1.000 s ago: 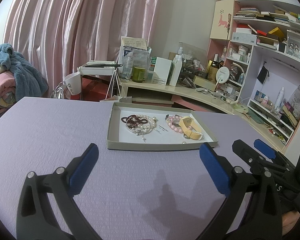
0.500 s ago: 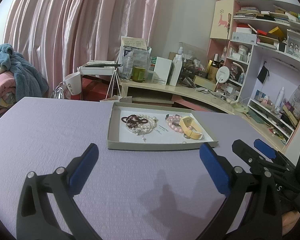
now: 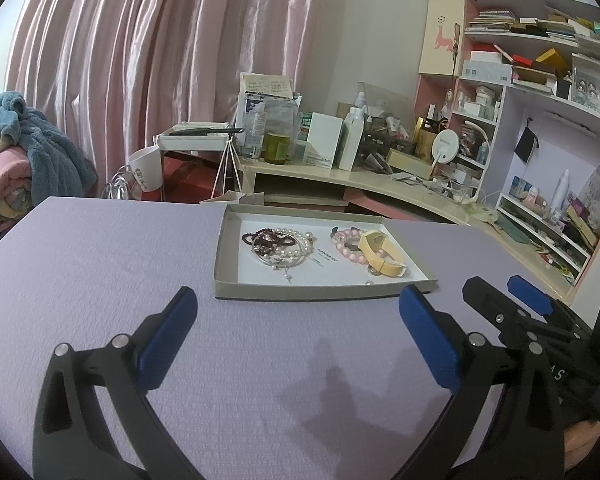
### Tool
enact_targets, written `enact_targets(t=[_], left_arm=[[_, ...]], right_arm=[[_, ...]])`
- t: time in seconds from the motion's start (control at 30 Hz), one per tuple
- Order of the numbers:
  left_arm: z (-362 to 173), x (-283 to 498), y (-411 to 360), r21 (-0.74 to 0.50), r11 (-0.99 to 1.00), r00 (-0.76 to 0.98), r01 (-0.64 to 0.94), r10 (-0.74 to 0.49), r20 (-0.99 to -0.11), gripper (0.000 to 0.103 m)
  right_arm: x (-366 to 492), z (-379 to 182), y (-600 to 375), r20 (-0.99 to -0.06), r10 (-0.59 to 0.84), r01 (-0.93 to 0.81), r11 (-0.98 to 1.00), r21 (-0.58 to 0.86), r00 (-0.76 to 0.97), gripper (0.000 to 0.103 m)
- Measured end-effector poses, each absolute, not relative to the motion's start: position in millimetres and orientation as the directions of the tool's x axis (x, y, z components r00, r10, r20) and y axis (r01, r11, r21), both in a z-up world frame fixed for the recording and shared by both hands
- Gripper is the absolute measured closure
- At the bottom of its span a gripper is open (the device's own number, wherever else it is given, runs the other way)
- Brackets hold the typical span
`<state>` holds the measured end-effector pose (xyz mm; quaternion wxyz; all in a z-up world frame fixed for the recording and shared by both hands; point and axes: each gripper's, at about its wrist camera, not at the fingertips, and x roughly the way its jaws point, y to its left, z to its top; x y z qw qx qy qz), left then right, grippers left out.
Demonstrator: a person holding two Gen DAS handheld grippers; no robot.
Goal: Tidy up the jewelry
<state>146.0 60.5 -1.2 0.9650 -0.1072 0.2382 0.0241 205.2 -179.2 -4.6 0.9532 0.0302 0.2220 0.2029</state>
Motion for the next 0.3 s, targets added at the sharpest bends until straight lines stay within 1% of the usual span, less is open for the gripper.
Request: enact_targets(t=[0.3], left_arm=[[-4.3,145.6,64.7,-0.200,0.975,0.881,-0.097,-0.009,-0.472,0.002]], right_arm=[[205.2,-4.4,-179.4,-0.410,0.400,-0.373,0.916,0.147,0.819,0.001]])
